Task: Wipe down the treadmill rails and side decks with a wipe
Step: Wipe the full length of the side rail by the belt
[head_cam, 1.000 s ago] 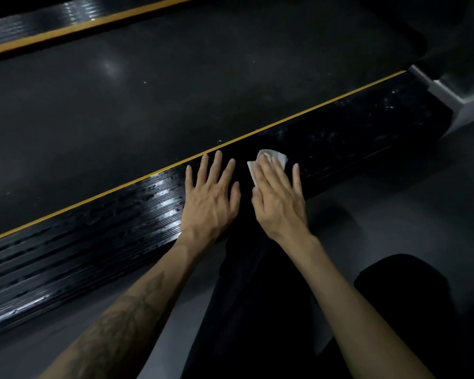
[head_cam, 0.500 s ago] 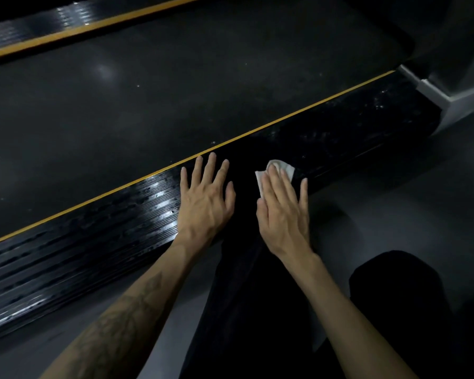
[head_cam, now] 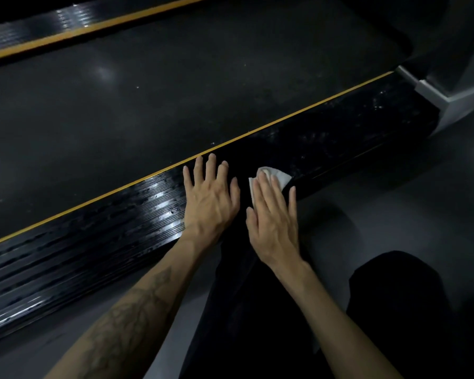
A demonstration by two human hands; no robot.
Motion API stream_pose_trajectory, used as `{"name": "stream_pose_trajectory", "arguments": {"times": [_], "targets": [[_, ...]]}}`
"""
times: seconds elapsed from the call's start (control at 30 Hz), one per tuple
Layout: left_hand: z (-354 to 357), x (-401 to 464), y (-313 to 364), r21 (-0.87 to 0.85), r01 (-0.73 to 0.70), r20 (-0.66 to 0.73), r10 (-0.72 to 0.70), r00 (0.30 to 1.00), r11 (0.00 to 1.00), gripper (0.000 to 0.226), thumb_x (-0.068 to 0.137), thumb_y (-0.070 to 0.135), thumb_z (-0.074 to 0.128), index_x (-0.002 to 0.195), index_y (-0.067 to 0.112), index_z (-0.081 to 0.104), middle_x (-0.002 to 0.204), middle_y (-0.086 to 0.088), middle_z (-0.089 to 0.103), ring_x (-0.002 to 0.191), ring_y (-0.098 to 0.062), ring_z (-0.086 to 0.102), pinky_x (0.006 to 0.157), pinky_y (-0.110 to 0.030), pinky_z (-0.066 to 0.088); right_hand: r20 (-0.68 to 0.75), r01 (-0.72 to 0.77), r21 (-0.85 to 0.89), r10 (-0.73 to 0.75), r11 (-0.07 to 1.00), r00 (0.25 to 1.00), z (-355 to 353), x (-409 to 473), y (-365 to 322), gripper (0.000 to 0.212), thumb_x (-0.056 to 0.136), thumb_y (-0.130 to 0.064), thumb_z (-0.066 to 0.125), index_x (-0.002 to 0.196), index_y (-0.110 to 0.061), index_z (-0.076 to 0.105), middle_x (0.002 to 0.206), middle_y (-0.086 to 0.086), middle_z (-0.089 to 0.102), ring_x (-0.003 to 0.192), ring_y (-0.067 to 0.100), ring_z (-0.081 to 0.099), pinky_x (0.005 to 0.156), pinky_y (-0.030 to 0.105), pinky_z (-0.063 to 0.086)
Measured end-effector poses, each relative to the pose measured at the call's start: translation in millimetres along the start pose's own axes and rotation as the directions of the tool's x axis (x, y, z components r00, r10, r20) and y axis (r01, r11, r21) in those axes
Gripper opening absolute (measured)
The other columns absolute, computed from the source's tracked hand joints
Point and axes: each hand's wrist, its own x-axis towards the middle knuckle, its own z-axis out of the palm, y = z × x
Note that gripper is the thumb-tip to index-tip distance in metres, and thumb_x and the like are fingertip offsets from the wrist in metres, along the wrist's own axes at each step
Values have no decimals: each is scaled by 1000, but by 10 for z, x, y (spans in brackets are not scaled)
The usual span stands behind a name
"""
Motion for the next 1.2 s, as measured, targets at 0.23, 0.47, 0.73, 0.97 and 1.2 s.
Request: {"name": "stream_pose_trajectory", "arguments": {"times": [0.23, 0.47, 0.73, 0.97, 1.2], "targets": [[30, 15, 29, -18, -12, -28, 12, 1000, 1000, 56, 102, 44, 31, 144, 11, 51, 157, -17, 43, 151, -36, 29, 124, -60, 18, 19, 14, -35, -14, 999, 1000, -77, 127, 226, 58, 106, -31, 29, 161, -14, 32, 170, 2, 23, 158, 19, 16, 127, 59, 6], [88, 32, 12, -34, -64, 23, 65, 998, 997, 63, 104, 51, 24, 159, 23, 35, 169, -7, 24, 158, -28, 13, 126, -58, 10, 63, 70, 48, -73, 996, 995, -37, 57, 89, 57, 105, -30, 29, 160, -15, 35, 170, 2, 23, 158, 20, 15, 127, 56, 6], [51, 55, 30, -17, -46, 59, 47, 997, 999, 66, 101, 51, 20, 160, 25, 33, 170, -5, 23, 158, -28, 12, 127, -57, 7, -36, -58, -41, 56, 998, 998, -62, 10, 190, 58, 107, -32, 28, 161, -12, 31, 170, 5, 22, 158, 21, 16, 127, 56, 9], [6, 79, 91, -15, -21, 76, 22, 997, 1000, 69, 99, 51, 16, 158, 23, 36, 169, -7, 25, 158, -30, 13, 127, -57, 5, 15, 56, -10, -56, 998, 998, -29, 167, 213, 56, 105, -29, 32, 158, -13, 38, 168, 3, 28, 157, 21, 20, 125, 60, 14], [34, 116, 164, -27, 13, 42, -12, 999, 1000, 61, 101, 48, 27, 149, 17, 47, 163, -11, 36, 155, -33, 21, 124, -61, 11, -28, -52, -35, 51, 998, 998, -9, -43, 95, 61, 104, -32, 33, 161, -11, 29, 170, 5, 21, 159, 21, 11, 128, 56, 8]]}}
